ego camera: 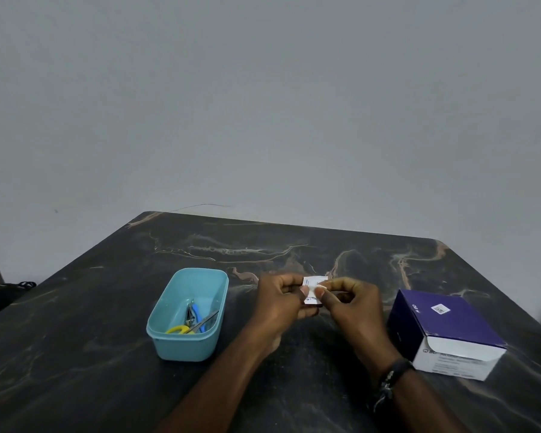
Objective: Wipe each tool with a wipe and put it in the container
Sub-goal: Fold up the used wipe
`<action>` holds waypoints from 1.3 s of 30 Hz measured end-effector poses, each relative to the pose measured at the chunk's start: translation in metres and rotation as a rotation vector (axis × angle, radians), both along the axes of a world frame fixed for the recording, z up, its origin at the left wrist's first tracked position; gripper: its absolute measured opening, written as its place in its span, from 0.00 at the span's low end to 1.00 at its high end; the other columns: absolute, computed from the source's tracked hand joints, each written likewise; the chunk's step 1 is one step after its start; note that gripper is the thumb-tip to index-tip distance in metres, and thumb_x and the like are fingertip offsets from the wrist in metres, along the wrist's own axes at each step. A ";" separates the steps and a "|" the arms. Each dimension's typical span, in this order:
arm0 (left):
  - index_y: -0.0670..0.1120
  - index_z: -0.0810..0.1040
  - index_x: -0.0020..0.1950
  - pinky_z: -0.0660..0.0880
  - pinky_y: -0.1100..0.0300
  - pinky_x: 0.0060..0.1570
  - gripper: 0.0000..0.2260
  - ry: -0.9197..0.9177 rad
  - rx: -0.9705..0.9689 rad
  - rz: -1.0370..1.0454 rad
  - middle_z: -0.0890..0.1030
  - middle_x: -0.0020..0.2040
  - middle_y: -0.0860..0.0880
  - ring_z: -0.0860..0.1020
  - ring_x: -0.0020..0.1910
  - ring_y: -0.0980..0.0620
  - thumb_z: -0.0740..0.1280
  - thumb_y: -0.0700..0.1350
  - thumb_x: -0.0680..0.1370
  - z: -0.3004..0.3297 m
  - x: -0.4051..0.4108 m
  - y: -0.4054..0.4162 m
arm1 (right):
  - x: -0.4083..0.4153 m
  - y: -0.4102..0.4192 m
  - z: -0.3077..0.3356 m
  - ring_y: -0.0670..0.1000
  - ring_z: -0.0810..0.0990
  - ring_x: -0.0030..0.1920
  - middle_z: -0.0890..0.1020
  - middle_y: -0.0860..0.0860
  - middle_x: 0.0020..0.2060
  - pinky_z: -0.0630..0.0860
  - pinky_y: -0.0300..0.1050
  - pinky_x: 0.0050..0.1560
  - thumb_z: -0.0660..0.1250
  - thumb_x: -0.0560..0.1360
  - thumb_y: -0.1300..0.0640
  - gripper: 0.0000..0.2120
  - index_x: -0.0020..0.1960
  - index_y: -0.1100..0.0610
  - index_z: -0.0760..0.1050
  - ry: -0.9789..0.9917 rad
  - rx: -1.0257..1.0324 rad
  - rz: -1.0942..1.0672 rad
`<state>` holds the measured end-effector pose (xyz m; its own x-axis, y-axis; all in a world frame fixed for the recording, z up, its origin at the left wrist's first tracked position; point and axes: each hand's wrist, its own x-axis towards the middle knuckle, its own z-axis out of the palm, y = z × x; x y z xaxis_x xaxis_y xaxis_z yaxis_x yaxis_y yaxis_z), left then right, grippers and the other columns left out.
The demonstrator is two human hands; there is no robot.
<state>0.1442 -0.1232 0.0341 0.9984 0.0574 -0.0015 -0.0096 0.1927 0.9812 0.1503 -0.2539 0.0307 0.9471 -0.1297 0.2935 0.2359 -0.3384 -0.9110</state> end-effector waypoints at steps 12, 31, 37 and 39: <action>0.40 0.82 0.50 0.82 0.57 0.41 0.06 -0.037 0.035 0.018 0.85 0.44 0.43 0.85 0.43 0.48 0.71 0.34 0.74 -0.004 0.000 0.002 | 0.000 0.001 0.000 0.51 0.85 0.41 0.85 0.53 0.39 0.83 0.51 0.46 0.75 0.69 0.63 0.07 0.44 0.55 0.79 0.021 0.029 -0.013; 0.39 0.82 0.48 0.82 0.56 0.39 0.04 -0.052 0.035 0.028 0.85 0.43 0.41 0.85 0.41 0.47 0.70 0.34 0.75 -0.003 0.001 0.004 | -0.009 0.003 0.010 0.49 0.86 0.39 0.86 0.52 0.39 0.82 0.42 0.39 0.72 0.73 0.61 0.06 0.48 0.54 0.79 0.077 0.078 0.162; 0.41 0.81 0.48 0.82 0.56 0.37 0.04 -0.057 0.108 -0.014 0.85 0.41 0.43 0.83 0.34 0.50 0.68 0.35 0.76 -0.002 -0.002 0.007 | -0.009 0.000 0.011 0.49 0.81 0.32 0.84 0.54 0.33 0.75 0.39 0.30 0.68 0.75 0.66 0.05 0.47 0.58 0.77 0.095 0.079 0.181; 0.41 0.81 0.49 0.81 0.57 0.35 0.04 -0.058 0.134 -0.025 0.85 0.40 0.43 0.81 0.32 0.53 0.68 0.36 0.77 -0.001 -0.002 0.007 | -0.008 -0.003 0.011 0.52 0.80 0.32 0.83 0.56 0.33 0.75 0.43 0.30 0.67 0.75 0.67 0.05 0.47 0.59 0.77 0.089 0.083 0.190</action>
